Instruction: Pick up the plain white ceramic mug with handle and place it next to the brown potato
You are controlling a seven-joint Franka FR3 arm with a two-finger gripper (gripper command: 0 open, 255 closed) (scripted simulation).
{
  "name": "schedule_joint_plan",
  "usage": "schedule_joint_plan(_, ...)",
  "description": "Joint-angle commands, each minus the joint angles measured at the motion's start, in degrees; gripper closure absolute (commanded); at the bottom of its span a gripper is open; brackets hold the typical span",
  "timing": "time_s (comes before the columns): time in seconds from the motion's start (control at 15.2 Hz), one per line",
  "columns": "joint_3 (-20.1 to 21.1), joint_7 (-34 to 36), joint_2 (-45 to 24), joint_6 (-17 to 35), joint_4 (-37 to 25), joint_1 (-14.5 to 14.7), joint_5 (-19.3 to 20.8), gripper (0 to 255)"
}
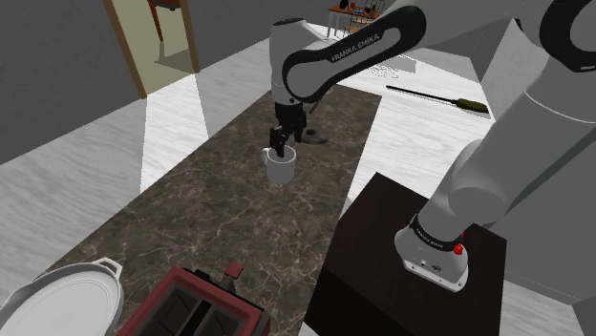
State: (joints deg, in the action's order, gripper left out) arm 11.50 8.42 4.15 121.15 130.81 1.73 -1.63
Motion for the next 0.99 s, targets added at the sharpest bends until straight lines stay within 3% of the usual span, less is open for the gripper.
schedule_joint_plan(0.0, 0.4, 0.9, -3.9, 1.9, -1.9, 0.2, 0.7, 0)
schedule_joint_plan(0.26, 0.8, 2.9, -12.4, 5.3, -6.9, 1.0, 2.7, 0)
schedule_joint_plan(0.92, 0.6, 3.5, -15.7, 10.8, -4.5, 1.2, 3.7, 0)
